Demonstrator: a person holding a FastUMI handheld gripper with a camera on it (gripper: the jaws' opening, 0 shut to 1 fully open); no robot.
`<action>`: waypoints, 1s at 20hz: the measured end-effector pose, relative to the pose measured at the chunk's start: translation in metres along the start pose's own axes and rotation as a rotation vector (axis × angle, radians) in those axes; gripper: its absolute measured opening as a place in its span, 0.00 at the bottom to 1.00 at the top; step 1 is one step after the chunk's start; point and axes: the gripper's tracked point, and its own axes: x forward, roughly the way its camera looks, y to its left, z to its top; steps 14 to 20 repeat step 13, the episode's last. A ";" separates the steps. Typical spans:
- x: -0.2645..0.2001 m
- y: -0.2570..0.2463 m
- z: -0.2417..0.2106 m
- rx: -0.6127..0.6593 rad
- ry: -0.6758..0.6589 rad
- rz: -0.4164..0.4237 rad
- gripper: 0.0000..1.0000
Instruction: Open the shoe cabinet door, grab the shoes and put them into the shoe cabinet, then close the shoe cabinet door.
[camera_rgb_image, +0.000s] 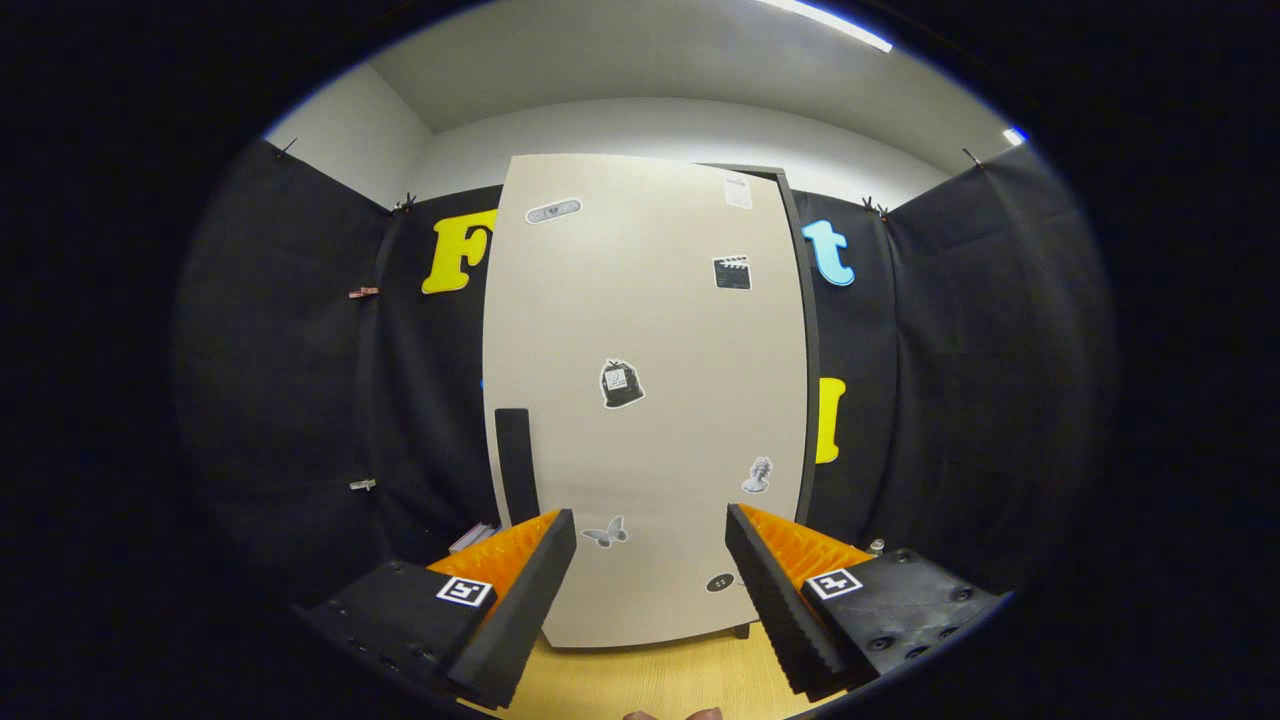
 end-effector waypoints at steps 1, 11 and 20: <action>0.001 0.000 -0.001 0.002 0.002 0.001 0.98; -0.001 -0.003 -0.007 0.008 0.017 -0.006 0.98; -0.001 -0.004 -0.007 0.012 0.016 -0.009 0.98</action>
